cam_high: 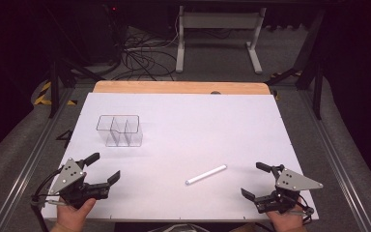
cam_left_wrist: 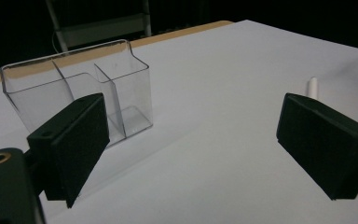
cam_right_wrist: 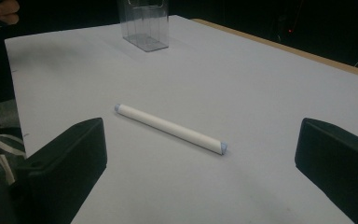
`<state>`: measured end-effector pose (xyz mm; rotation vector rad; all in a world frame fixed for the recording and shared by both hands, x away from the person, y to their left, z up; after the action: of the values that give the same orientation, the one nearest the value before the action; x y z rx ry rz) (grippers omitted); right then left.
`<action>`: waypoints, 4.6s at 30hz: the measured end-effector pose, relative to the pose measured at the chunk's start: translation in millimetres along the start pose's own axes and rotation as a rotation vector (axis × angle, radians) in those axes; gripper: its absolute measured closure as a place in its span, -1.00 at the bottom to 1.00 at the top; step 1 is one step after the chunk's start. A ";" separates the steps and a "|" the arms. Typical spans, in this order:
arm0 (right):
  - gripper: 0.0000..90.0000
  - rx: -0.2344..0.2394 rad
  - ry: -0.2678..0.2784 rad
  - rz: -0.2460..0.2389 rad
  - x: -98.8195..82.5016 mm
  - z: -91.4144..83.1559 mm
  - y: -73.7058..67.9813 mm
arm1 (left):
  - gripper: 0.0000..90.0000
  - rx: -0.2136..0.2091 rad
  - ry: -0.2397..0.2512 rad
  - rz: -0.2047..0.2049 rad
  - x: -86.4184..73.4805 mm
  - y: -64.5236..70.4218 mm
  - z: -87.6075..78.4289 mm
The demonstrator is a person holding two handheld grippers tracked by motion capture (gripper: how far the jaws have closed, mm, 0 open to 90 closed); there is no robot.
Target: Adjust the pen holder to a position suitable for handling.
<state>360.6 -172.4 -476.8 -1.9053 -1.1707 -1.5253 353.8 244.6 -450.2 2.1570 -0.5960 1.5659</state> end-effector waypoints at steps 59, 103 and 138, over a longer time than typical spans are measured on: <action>-0.93 0.036 -0.003 0.029 -3.0 3.2 -2.8 | -0.34 -0.143 -0.203 0.160 59.4 -18.7 23.8; -0.92 0.087 0.003 0.020 -2.7 7.0 -9.4 | -0.01 -0.205 -0.689 0.518 39.1 -71.7 90.1; -0.93 0.119 0.015 0.019 -2.7 6.7 -12.4 | 0.59 -0.137 -0.855 0.642 24.5 -89.1 105.3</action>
<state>354.2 -161.4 -483.4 -1.8185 -1.2056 -1.4251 492.7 257.2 -463.7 2.6114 -1.7302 0.6917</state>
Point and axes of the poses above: each handheld gripper's, and its own axes: z roughly forward along the jaws, x roughly out of its top, y roughly to its right, the point moved 10 cm from there along z, roughly forward along the jaws, and after that the axes turned 6 degrees about -z, right-handed, at the moved point
